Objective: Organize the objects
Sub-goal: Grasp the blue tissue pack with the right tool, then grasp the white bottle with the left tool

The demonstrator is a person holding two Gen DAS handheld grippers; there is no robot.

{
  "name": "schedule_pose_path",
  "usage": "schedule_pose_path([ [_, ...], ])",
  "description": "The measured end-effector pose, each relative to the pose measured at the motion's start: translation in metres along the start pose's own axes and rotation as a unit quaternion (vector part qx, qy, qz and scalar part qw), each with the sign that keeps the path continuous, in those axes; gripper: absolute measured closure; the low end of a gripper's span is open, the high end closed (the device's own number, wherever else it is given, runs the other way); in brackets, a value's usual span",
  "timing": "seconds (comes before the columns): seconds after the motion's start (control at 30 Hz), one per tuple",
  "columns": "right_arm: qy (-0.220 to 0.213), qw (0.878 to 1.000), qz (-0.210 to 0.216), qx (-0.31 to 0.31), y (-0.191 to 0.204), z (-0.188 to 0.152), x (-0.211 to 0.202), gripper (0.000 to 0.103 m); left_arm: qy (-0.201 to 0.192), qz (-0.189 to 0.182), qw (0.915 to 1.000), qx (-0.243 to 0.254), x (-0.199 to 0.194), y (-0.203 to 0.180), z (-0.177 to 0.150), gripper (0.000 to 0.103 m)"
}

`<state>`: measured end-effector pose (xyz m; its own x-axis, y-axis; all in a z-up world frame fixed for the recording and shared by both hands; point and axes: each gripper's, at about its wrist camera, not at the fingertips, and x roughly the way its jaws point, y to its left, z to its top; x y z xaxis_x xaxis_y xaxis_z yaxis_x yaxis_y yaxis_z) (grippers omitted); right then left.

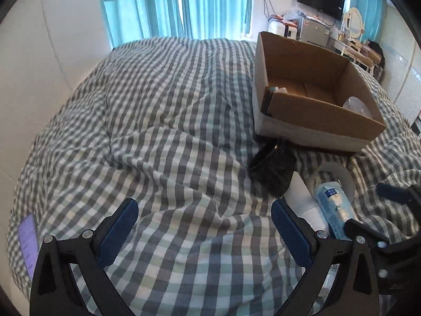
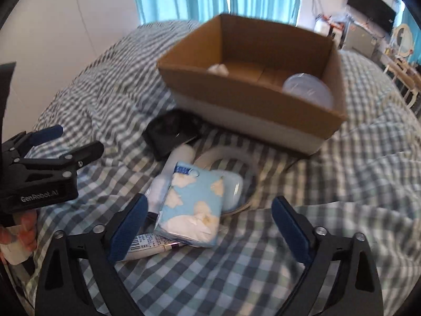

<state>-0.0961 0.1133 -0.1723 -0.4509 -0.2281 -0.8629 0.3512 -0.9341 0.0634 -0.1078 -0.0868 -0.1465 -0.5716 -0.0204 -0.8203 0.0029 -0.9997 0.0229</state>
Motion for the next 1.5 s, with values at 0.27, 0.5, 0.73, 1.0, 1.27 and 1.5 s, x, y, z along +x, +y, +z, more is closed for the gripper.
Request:
schedule_pose_path([
  [0.27, 0.027, 0.999, 0.016, -0.017, 0.008, -0.003, 0.013, 0.051, 0.02, -0.001, 0.9998, 0.006, 0.012, -0.002, -0.002, 0.0],
  [0.5, -0.023, 1.0, -0.019, -0.008, -0.009, 0.001, -0.027, 0.052, 0.018, -0.01, 0.9993, 0.032, 0.007, -0.023, 0.0, 0.0],
  [0.73, -0.044, 0.998, -0.038, 0.029, -0.041, 0.002, -0.042, 0.052, 0.043, -0.072, 0.9958, 0.036, 0.017, -0.061, -0.002, 0.001],
  [1.0, -0.035, 0.998, -0.017, 0.043, -0.05, -0.001, -0.028, 0.052, 0.094, -0.102, 0.9884, 0.062, 0.044, -0.086, -0.01, 0.02],
  [1.27, -0.032, 0.998, -0.009, 0.054, -0.054, -0.002, -0.023, 0.052, 0.116, -0.15, 0.9805, 0.052, 0.055, -0.09, -0.011, 0.054],
  [1.5, -0.044, 0.998, -0.02, 0.046, -0.05, -0.004, -0.032, 0.052, 0.102, -0.131, 0.9849, 0.05, 0.032, -0.086, -0.015, 0.055],
])
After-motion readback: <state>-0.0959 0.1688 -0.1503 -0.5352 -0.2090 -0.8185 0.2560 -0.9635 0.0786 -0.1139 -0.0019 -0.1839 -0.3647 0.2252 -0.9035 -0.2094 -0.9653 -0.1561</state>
